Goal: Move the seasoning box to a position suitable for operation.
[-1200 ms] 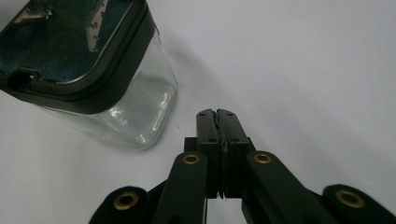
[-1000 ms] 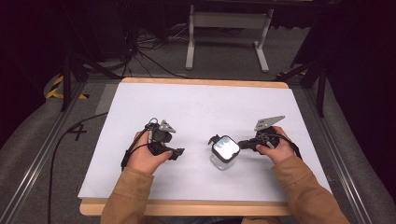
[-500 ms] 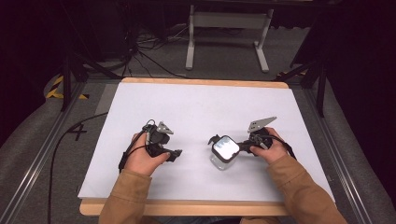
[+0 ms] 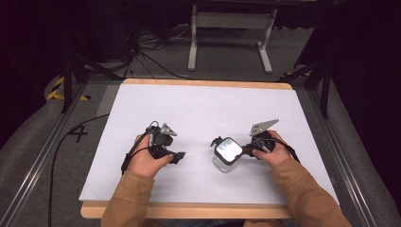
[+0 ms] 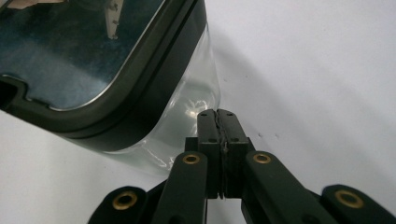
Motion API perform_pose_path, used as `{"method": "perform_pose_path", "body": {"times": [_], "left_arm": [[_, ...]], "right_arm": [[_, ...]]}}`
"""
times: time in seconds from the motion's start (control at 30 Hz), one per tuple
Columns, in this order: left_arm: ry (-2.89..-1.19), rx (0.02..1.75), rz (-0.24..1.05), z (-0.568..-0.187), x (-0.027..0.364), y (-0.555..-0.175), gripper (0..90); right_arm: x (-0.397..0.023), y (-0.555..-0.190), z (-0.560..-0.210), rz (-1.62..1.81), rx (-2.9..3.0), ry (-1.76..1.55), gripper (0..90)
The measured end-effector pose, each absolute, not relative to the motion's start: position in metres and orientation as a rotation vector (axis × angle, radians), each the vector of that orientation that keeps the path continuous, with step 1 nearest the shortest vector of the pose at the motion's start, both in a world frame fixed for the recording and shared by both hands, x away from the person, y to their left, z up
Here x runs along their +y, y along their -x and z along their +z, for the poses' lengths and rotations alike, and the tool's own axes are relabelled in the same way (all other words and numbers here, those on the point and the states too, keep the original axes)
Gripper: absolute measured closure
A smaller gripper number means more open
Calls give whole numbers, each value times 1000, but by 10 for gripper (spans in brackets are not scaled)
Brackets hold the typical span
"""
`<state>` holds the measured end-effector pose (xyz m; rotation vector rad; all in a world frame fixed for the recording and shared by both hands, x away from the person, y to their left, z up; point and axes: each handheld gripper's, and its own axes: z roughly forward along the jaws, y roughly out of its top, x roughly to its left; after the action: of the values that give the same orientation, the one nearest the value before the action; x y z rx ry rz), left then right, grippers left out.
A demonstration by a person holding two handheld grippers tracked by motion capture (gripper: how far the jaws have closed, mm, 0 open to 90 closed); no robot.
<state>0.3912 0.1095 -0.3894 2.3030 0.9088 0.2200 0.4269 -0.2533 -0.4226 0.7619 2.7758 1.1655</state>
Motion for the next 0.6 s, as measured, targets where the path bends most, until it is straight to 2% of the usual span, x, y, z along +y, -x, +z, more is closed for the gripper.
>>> {"method": "perform_pose_path", "body": {"times": [0.6], "left_arm": [[-2321,848,195,-389,92,-402,317]], "right_arm": [[-251,-409,-420,1141,2816,-742,896]]}}
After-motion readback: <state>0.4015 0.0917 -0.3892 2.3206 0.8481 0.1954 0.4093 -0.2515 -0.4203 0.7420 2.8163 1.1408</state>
